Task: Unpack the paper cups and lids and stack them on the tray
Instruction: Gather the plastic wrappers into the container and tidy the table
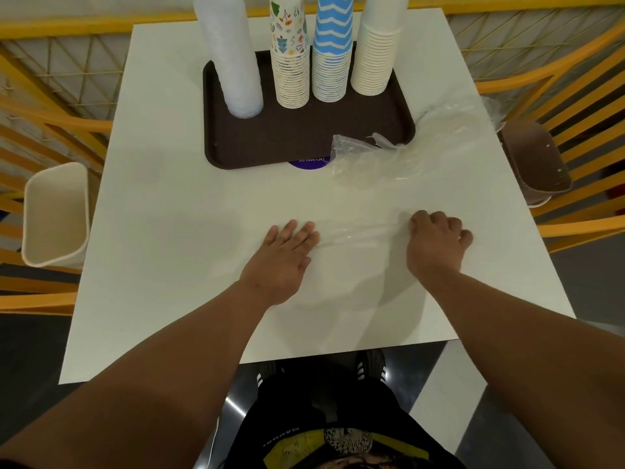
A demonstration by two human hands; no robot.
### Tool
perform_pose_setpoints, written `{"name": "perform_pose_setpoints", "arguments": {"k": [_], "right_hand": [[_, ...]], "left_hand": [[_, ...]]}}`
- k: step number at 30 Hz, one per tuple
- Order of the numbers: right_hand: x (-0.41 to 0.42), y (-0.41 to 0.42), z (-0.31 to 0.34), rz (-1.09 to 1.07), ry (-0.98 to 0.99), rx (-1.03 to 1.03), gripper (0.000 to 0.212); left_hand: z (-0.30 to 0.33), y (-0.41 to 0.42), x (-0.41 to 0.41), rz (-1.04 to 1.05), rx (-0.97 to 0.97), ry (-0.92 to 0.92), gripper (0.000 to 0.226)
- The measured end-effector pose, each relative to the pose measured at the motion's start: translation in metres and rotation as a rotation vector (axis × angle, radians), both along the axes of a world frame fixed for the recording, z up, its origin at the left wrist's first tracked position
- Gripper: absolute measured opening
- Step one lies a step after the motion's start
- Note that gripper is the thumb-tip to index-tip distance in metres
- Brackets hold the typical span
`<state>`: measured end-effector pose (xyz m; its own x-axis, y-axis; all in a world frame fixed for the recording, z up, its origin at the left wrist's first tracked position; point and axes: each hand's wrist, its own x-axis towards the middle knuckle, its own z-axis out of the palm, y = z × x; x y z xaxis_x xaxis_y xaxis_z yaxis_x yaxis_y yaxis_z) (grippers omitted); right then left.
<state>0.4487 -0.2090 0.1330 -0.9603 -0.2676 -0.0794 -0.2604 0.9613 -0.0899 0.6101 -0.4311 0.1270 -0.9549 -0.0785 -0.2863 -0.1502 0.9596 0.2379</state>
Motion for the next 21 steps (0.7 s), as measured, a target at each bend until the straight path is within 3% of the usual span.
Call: {"name": "perform_pose_setpoints", "arguments": {"k": [2, 3, 6, 8, 9, 12, 16, 18, 21], "right_hand": [[0.003, -0.007, 0.005, -0.152, 0.048, -0.105, 0.026], [0.007, -0.015, 0.008, -0.122, 0.120, -0.184, 0.028], [0.037, -0.051, 0.013, 0.385, 0.170, -0.346, 0.038], [0.060, -0.065, 0.005, 0.694, -0.002, -0.256, 0.050], [0.069, -0.065, 0.002, 0.732, -0.102, -0.176, 0.058], [0.070, -0.047, -0.011, 0.659, -0.198, -0.082, 0.074], [0.064, -0.039, -0.012, 0.686, -0.217, -0.021, 0.076], [0.065, -0.043, -0.010, 0.658, -0.214, -0.041, 0.075], [0.065, -0.045, -0.007, 0.652, -0.166, -0.094, 0.066]], "left_hand": [[0.001, 0.001, 0.000, -0.003, -0.012, -0.006, 0.053], [0.001, 0.002, 0.000, -0.003, -0.018, -0.006, 0.053], [0.001, 0.003, -0.001, 0.004, -0.022, 0.003, 0.053], [0.000, 0.002, -0.001, -0.009, -0.013, 0.005, 0.053], [0.001, -0.001, 0.001, -0.027, -0.017, 0.005, 0.053], [-0.001, -0.022, 0.014, -0.074, -0.053, 0.005, 0.054], [0.003, -0.037, 0.030, -0.074, -0.158, -0.044, 0.070], [0.012, -0.029, 0.027, -0.062, -0.248, 0.002, 0.061], [0.011, -0.012, 0.022, -0.051, -0.206, 0.150, 0.045]]}}
